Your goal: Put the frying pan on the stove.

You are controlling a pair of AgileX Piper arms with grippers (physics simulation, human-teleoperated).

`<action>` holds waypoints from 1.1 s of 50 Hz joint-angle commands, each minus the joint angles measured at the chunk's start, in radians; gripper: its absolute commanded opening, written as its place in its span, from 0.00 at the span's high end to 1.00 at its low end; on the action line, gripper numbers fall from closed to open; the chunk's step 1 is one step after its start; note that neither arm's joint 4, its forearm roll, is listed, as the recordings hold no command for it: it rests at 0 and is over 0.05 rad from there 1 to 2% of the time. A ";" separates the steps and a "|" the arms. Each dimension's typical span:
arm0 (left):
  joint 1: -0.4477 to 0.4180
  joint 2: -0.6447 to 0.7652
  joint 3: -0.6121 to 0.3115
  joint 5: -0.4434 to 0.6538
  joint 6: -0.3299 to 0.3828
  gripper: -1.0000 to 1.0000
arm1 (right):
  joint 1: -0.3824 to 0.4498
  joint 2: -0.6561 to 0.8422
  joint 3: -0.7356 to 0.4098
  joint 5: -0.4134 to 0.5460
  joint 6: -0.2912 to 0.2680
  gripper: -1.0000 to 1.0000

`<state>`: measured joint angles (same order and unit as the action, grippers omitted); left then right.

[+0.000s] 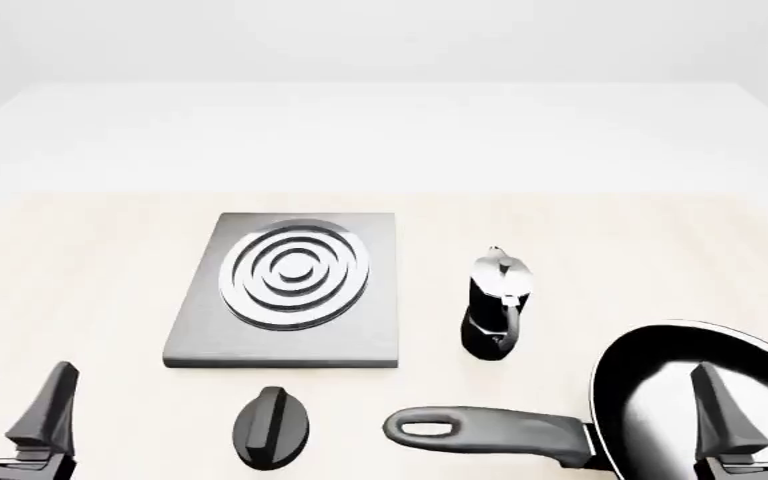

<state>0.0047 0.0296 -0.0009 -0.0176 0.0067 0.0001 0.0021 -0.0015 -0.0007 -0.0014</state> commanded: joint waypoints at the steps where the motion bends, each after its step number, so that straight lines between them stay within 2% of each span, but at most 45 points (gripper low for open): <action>1: 0.000 0.046 -0.001 -0.017 0.011 0.00 | 0.001 0.004 -0.003 -0.002 -0.008 0.00; 7: -0.010 0.090 -0.001 -0.066 0.007 0.00 | 0.001 0.004 -0.003 -0.002 -0.006 0.00; 8: 0.025 0.118 -0.001 -0.080 0.000 0.00 | 0.001 0.005 -0.003 -0.003 -0.006 0.00; 10: -0.030 0.121 -0.001 -0.090 0.011 0.00 | 0.001 0.005 -0.003 -0.003 -0.006 0.00; 11: 0.001 0.141 -0.004 -0.095 0.025 0.00 | 0.001 0.005 -0.003 -0.003 -0.006 0.00; 13: -0.048 0.133 -0.007 -0.090 0.017 0.00 | 0.001 0.005 -0.003 -0.003 -0.006 0.00; 14: -0.057 0.131 -0.011 -0.085 0.002 0.00 | 0.001 0.005 -0.003 -0.003 -0.006 0.00; 16: -0.043 0.146 -0.015 -0.088 0.016 0.00 | 0.001 0.005 -0.003 -0.003 -0.006 0.00; 17: -0.056 0.242 -0.035 -0.122 0.055 0.00 | 0.001 0.005 -0.003 -0.003 -0.006 0.00; 18: -0.056 0.249 -0.035 -0.129 0.055 0.00 | 0.001 0.005 -0.003 -0.004 -0.006 0.00; 20: -0.117 0.244 -0.064 -0.100 0.042 0.00 | 0.001 0.005 -0.003 -0.004 -0.006 0.00; 21: -0.128 0.280 -0.082 -0.102 0.062 0.00 | 0.001 0.006 -0.003 -0.004 -0.006 0.00; 24: -0.164 0.306 -0.154 -0.045 0.025 0.00 | 0.001 0.006 -0.003 -0.004 -0.006 0.00; 26: -0.171 0.468 -0.225 -0.061 0.044 0.00 | 0.001 0.006 -0.003 -0.004 -0.006 0.00; 28: -0.194 0.434 -0.250 -0.027 0.042 0.00 | 0.001 0.006 -0.003 -0.004 -0.006 0.00; 32: -0.253 0.504 -0.374 0.073 0.024 0.00 | 0.001 0.005 -0.003 -0.004 -0.006 0.00; 35: -0.262 0.552 -0.469 0.163 0.062 0.00 | 0.001 0.004 -0.002 -0.003 -0.006 0.00; 37: -0.288 0.545 -0.523 0.216 0.065 0.00 | 0.001 0.004 -0.002 -0.002 -0.006 0.00; 40: -0.297 0.617 -0.605 0.275 0.072 0.00 | 0.001 0.003 -0.002 -0.002 -0.006 0.00; 45: -0.301 0.674 -0.695 0.367 0.082 0.00 | 0.001 0.002 -0.002 -0.001 -0.006 0.00; 47: -0.316 0.691 -0.744 0.409 0.113 0.00 | 0.001 0.002 -0.002 -0.001 -0.006 0.00; 51: -0.348 0.750 -0.802 0.476 0.101 0.00 | 0.001 0.002 -0.002 -0.001 -0.006 0.00; 52: -0.382 0.768 -0.831 0.498 0.061 0.00 | 0.001 0.002 -0.002 -0.001 -0.006 0.00; 53: -0.401 0.780 -0.845 0.516 0.072 0.00 | 0.001 0.002 -0.002 -0.001 -0.006 0.00; 55: -0.374 0.810 -0.884 0.558 0.112 0.00 | 0.001 0.002 -0.002 -0.001 -0.006 0.00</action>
<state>-0.3169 0.7060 -0.6960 0.3617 0.0904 0.0009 0.0045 -0.0036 -0.0023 -0.0077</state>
